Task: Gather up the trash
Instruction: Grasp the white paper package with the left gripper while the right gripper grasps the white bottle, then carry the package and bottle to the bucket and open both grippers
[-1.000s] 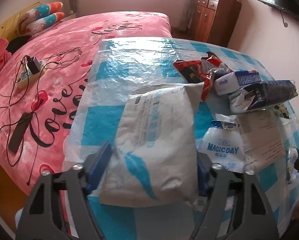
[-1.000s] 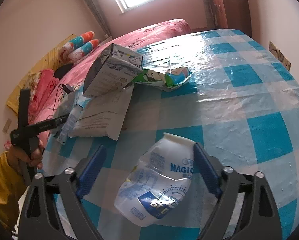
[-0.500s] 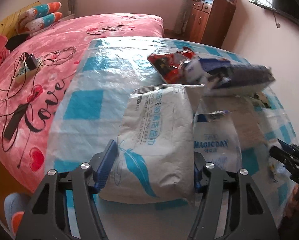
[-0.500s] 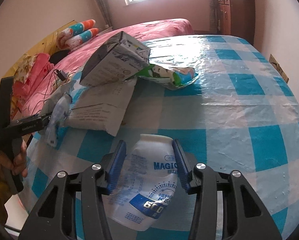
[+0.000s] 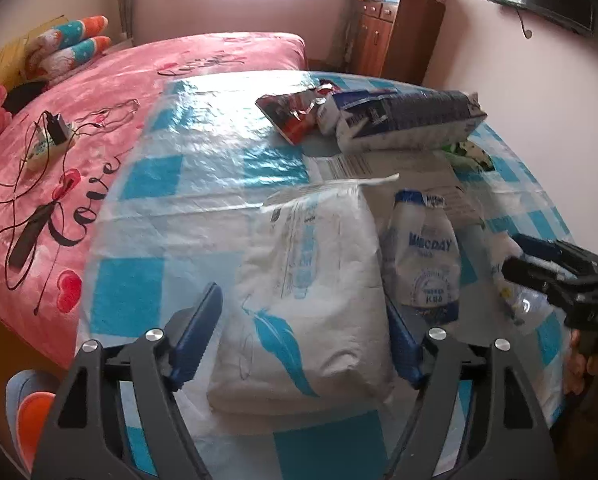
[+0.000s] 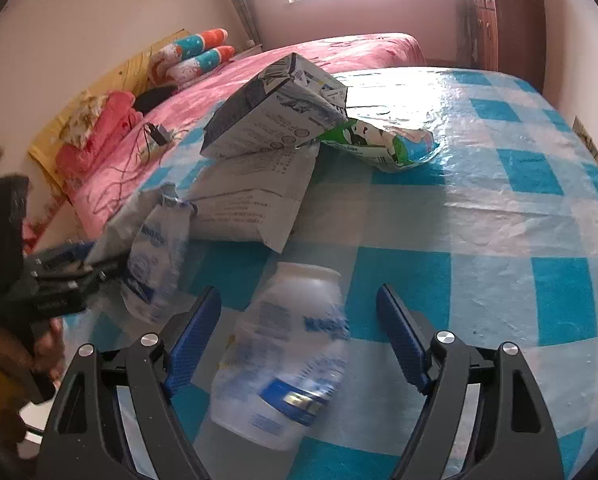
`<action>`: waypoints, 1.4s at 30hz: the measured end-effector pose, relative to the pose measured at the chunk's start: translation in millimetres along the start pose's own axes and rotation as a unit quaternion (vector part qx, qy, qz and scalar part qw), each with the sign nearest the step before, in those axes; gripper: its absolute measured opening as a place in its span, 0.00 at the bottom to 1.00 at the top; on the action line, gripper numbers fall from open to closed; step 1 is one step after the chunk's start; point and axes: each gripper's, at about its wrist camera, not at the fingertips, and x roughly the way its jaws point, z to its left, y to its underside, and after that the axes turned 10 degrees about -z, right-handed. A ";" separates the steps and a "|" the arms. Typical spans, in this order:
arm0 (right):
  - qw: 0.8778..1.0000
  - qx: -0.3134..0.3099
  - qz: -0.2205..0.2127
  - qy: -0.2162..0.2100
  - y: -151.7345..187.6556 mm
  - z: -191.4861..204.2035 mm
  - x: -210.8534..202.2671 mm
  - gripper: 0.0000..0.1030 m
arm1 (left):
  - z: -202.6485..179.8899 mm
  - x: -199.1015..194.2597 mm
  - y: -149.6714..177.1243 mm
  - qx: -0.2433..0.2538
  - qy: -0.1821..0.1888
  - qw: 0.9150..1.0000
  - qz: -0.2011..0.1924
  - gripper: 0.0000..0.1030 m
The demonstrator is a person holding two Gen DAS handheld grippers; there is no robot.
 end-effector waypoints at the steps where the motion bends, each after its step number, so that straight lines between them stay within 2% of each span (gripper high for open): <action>1: 1.000 -0.011 0.003 0.010 1.2 3.0 0.1 0.77 | 1.3 0.1 -1.0 -0.005 0.007 1.000 -0.002 0.75; 7: 0.997 -0.055 0.012 0.046 8.5 16.2 4.5 0.76 | 3.6 11.7 -0.8 -0.006 0.023 1.000 -0.005 0.81; 9: 0.995 -0.069 0.013 0.067 9.7 21.0 5.9 0.59 | 5.3 16.3 1.4 -0.012 0.029 1.000 0.003 0.81; 10: 0.995 -0.073 0.013 0.072 10.5 21.6 5.7 0.55 | 5.2 15.5 2.6 -0.011 0.028 1.000 -0.004 0.81; 13: 0.994 -0.075 0.010 0.075 11.8 20.8 4.4 0.54 | 6.1 13.6 4.3 -0.018 0.021 1.000 -0.011 0.74; 17: 0.996 -0.058 -0.007 0.074 10.4 16.3 -3.1 0.44 | 8.8 9.2 6.4 -0.040 0.016 0.999 -0.019 0.67; 20: 0.996 -0.050 -0.008 0.077 11.8 16.0 -6.5 0.43 | 6.8 5.9 9.1 -0.040 0.014 0.999 -0.022 0.65; 29: 0.996 -0.034 -0.032 0.082 13.9 16.6 -22.0 0.31 | 16.0 -11.6 18.2 -0.078 0.035 0.996 -0.027 0.59; 36: 0.996 -0.032 -0.031 0.084 16.9 21.0 -26.6 0.31 | 21.8 -31.0 26.1 -0.091 0.052 0.994 -0.037 0.59; 42: 0.994 -0.043 -0.046 0.087 16.5 35.5 -36.0 0.30 | 26.5 -45.9 32.1 -0.097 0.063 0.992 -0.044 0.58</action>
